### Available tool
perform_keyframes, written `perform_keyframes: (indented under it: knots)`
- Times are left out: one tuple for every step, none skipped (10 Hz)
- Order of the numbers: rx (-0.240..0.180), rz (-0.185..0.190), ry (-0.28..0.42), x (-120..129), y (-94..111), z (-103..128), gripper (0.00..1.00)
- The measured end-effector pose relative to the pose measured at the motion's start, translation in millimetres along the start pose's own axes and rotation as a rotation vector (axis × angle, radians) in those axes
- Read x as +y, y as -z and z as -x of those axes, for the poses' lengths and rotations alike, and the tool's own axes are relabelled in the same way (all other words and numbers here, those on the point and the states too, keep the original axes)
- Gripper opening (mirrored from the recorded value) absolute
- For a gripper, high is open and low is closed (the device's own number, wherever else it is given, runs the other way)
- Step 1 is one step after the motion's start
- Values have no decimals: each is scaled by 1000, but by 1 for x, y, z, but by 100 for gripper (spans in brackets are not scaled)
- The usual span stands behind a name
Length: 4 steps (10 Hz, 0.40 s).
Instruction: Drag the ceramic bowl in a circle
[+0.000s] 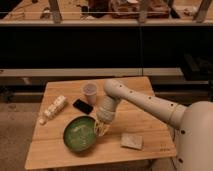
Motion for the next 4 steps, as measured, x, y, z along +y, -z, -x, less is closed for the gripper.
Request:
perform_keyframes:
  knots:
    - [2,3,1,-2,-1,0,0]
    - [10,7,2,-17,-6,2,0]
    - [15,9,4,-28,-9,3,0]
    - [21,13,8,-40,-14,4,0]
